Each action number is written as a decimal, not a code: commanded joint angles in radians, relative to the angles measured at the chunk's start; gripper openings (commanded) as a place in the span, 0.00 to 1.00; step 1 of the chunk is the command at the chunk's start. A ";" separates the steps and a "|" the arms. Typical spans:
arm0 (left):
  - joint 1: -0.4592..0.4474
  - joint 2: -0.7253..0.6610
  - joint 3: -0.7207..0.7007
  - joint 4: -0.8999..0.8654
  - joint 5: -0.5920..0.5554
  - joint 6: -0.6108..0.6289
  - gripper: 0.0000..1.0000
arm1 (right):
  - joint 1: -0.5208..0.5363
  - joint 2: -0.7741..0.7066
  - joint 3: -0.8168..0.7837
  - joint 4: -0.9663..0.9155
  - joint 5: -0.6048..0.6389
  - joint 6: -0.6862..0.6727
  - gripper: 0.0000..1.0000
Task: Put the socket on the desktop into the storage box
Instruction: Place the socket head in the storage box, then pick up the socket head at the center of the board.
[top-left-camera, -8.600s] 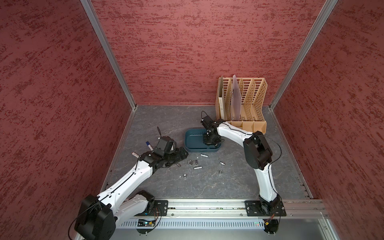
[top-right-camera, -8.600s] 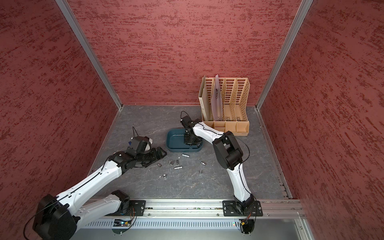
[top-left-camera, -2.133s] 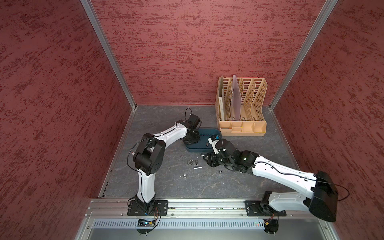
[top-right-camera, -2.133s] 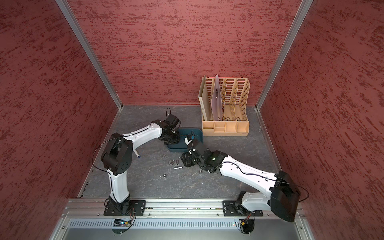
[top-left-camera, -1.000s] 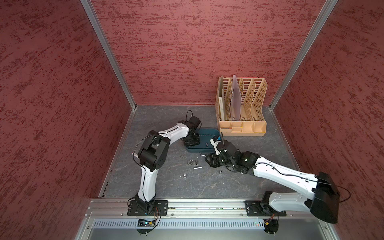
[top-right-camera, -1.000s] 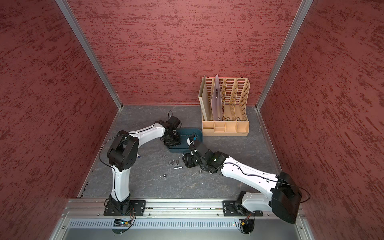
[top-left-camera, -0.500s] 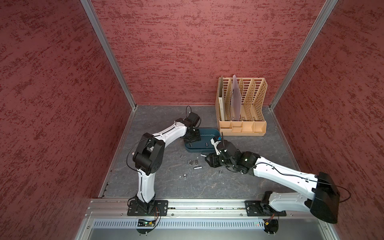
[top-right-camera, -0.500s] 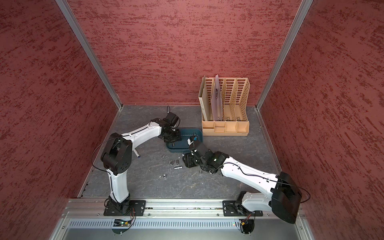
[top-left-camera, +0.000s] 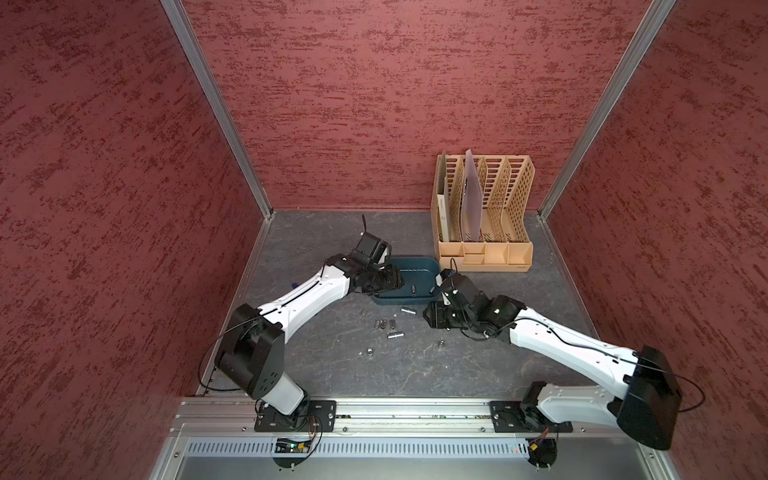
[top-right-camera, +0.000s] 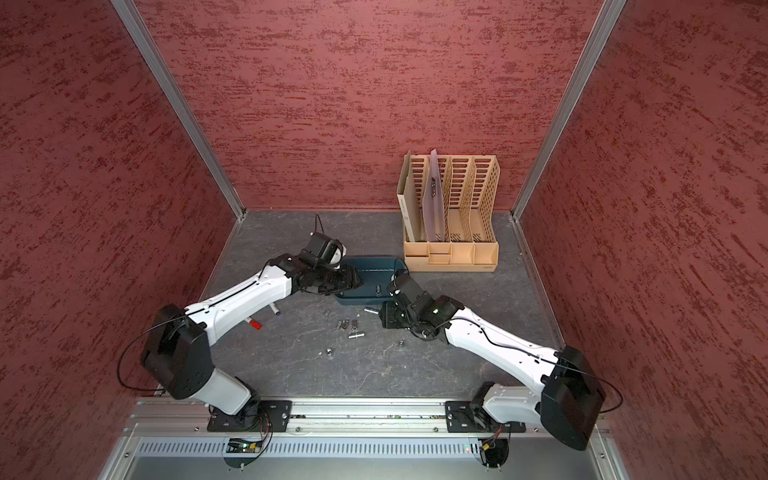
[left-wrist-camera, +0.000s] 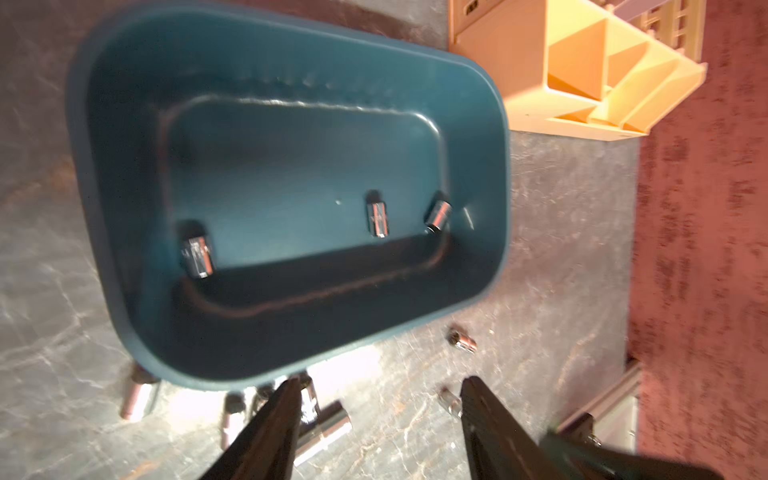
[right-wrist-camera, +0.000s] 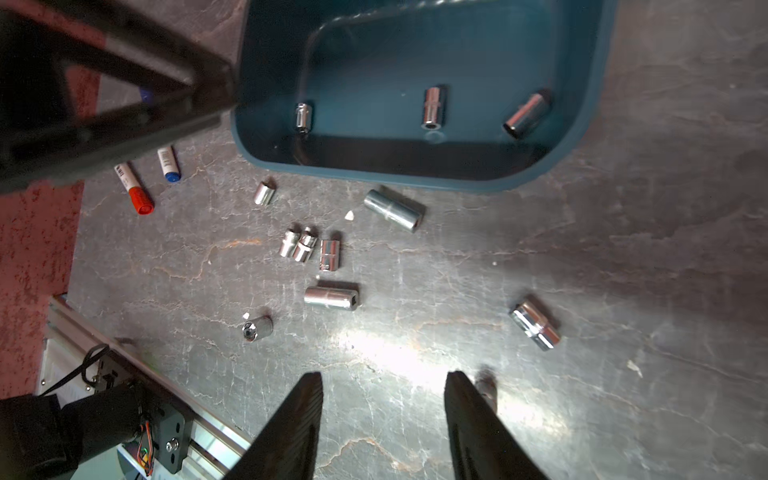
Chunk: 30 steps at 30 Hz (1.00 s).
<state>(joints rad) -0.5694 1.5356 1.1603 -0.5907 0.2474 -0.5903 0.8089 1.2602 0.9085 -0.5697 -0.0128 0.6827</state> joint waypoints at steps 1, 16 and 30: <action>-0.017 -0.084 -0.085 0.093 0.043 -0.026 0.65 | -0.033 -0.009 0.036 -0.077 0.030 0.019 0.54; -0.097 -0.382 -0.424 0.218 0.066 -0.155 0.69 | -0.104 0.095 0.057 -0.180 0.045 0.045 0.55; -0.183 -0.442 -0.551 0.274 0.029 -0.218 0.70 | -0.108 0.269 0.086 -0.183 0.038 0.103 0.58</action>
<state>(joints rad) -0.7414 1.1118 0.6205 -0.3424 0.2981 -0.7937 0.7086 1.5150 0.9695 -0.7521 0.0040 0.7593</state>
